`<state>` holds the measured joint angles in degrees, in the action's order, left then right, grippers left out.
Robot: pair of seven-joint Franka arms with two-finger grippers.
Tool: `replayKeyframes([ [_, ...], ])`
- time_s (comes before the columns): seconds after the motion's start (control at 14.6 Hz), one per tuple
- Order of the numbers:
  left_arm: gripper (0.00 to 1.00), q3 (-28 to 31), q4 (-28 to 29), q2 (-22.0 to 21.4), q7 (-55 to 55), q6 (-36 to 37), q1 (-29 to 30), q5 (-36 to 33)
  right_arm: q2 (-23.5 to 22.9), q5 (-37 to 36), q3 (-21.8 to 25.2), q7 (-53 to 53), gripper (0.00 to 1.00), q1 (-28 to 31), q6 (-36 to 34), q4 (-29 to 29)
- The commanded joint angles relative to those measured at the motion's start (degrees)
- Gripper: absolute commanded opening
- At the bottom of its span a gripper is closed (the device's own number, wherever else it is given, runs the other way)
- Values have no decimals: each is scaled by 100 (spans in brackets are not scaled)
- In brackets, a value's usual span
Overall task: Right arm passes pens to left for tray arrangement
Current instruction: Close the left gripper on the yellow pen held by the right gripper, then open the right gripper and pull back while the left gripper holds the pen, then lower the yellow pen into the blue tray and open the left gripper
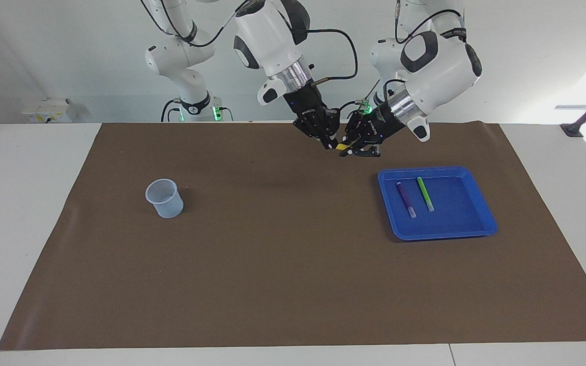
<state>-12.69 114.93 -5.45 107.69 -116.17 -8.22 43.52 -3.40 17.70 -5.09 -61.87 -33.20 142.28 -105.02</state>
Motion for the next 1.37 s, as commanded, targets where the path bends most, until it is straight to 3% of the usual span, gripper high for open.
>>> replayKeyframes([
  [0.0, 0, 30, 20, -79, 112, -11, 57, -107, 191, 110, -10, 8, 100, 181, -68, -151],
  [0.14, 0, 38, 20, -79, 69, -28, 66, -116, 226, 102, 26, 436, 100, 426, -567, -55],
  [0.34, 0, 30, 29, -70, -474, -46, 198, -536, 498, 23, 43, 1936, 100, 1172, -1743, 51],
  [0.62, 0, 47, 135, -96, -2879, 155, 627, -695, 595, -39, 70, 3651, 100, 2340, -3001, 236],
  [0.89, 0, 47, 477, -44, -5918, 665, 1329, -1704, 482, -916, 52, 5596, 100, 3379, -3838, 683],
  [1.17, 0, 47, 670, 219, -8645, 763, 2130, -2645, 165, -2199, 114, 5879, 100, 3460, -5050, 1501],
  [1.3, 0, 47, 732, 500, -9797, 588, 2333, -3216, 182, -2245, 428, 6001, 100, 3434, -5149, 1275],
])
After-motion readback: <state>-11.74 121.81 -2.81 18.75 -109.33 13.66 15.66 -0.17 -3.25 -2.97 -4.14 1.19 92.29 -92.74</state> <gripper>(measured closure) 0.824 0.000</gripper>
